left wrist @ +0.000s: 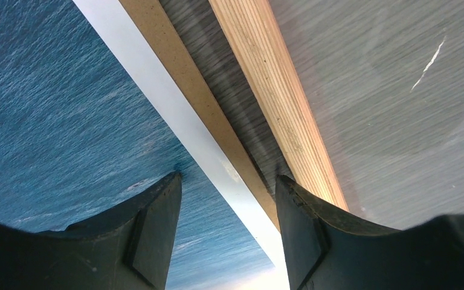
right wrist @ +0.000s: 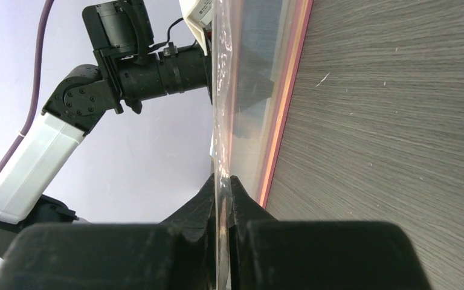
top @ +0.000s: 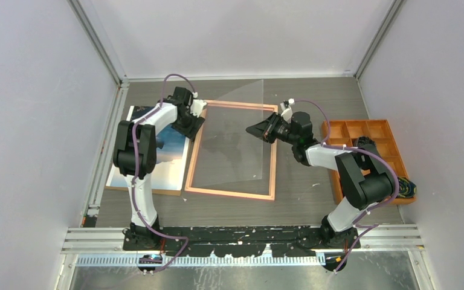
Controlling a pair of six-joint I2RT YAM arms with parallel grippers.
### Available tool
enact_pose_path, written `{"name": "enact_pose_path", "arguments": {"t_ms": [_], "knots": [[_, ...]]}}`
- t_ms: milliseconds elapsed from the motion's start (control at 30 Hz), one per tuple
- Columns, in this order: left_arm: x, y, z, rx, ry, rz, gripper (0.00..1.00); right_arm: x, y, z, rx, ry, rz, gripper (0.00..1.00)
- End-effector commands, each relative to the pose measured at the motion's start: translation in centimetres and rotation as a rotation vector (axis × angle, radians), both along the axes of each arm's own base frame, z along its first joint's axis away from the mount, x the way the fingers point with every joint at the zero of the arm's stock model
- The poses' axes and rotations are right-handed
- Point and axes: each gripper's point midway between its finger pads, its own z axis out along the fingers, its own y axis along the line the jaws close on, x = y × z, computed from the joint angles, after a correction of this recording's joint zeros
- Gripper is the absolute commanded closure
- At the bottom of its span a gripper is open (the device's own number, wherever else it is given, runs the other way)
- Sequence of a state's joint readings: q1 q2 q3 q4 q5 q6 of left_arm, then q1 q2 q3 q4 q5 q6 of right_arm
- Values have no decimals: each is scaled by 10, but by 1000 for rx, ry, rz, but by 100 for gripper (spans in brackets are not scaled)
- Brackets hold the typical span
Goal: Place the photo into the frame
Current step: Place the photo frame item in the photo frame.
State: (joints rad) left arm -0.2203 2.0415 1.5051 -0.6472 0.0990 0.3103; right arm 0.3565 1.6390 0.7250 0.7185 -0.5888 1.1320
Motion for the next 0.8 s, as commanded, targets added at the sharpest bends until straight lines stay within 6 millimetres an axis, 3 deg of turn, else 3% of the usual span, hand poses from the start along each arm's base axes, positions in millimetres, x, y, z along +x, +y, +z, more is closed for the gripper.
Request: {"name": "enact_pose_path", "arguments": {"t_ms": [0,633,767], "knots": [[4,-5,20,-39,-33,5,40,6,0,11,21,-49,-26,89],[0,-7,14,-47,-23,-8,40,8,-3,-17,15,32,-112,87],[-2,-7,12,-42,-20,-6,40,9,-3,-14,34,36,-119,87]]}}
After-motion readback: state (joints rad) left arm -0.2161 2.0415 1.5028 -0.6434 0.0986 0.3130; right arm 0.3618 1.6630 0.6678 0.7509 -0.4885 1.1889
